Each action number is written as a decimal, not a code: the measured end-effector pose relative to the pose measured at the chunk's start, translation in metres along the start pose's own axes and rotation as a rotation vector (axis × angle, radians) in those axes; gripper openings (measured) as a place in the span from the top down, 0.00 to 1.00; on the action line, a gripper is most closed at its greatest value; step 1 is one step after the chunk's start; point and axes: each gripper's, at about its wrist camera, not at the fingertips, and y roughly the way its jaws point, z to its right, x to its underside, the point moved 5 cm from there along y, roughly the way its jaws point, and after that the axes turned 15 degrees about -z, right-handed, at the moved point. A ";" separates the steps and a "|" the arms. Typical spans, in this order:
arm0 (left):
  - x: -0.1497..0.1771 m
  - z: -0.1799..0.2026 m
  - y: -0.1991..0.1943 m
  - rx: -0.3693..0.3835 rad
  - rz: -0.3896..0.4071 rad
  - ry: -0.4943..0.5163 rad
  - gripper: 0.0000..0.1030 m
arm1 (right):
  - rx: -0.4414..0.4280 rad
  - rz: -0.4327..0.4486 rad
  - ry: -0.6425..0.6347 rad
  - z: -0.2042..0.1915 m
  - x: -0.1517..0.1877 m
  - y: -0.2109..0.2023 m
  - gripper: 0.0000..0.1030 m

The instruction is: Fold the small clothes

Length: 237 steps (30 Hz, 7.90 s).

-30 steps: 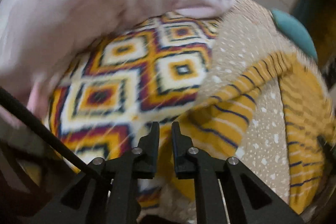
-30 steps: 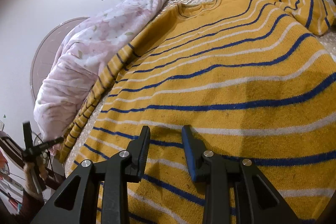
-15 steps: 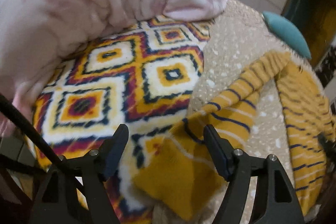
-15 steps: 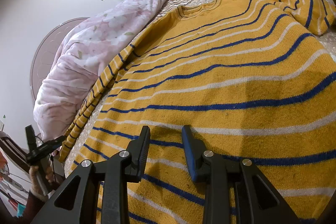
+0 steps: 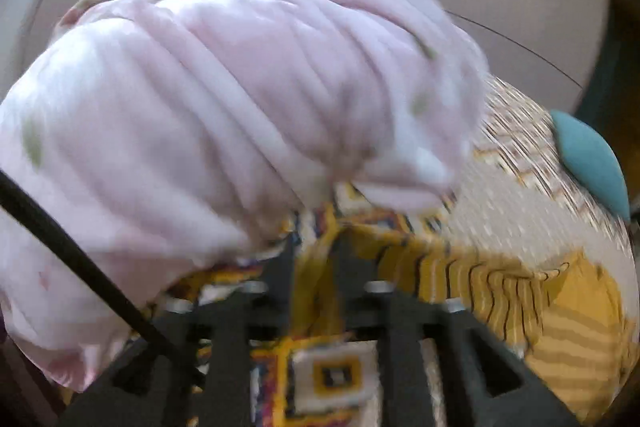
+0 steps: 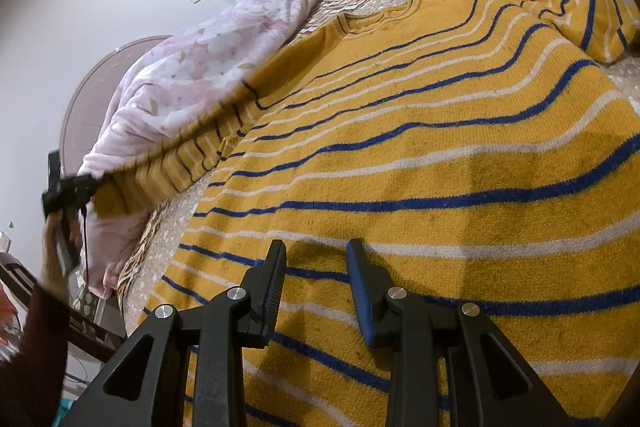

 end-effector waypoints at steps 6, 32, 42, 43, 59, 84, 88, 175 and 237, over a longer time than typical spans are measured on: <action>0.015 -0.027 0.017 0.161 -0.031 -0.140 0.33 | -0.008 0.001 0.003 0.000 0.000 -0.001 0.68; 0.048 0.061 0.078 0.088 -0.161 -0.035 0.95 | -0.041 0.004 0.011 0.002 -0.002 -0.004 0.67; 0.076 0.300 -0.066 0.408 -0.080 0.308 0.95 | -0.023 0.045 -0.003 -0.009 0.001 -0.051 0.54; 0.084 0.326 -0.070 0.431 -0.089 0.341 0.95 | -0.019 0.079 -0.012 -0.010 0.007 -0.066 0.54; 0.232 0.484 -0.036 0.514 -0.314 0.577 0.56 | 0.160 0.194 0.080 0.056 0.070 -0.153 0.51; 0.360 0.238 -0.088 0.276 -0.183 0.452 0.32 | 0.005 0.480 0.584 0.202 0.008 -0.245 0.36; 0.367 0.248 -0.093 0.288 -0.189 0.478 0.32 | -0.047 0.565 0.750 0.239 0.004 -0.254 0.37; 0.349 0.098 -0.038 0.411 -0.233 0.127 0.31 | 0.356 -0.285 -0.145 -0.049 -0.146 0.061 0.61; 0.332 0.144 -0.017 0.506 -0.380 0.215 0.26 | 0.186 -0.080 0.098 0.045 0.017 -0.136 0.47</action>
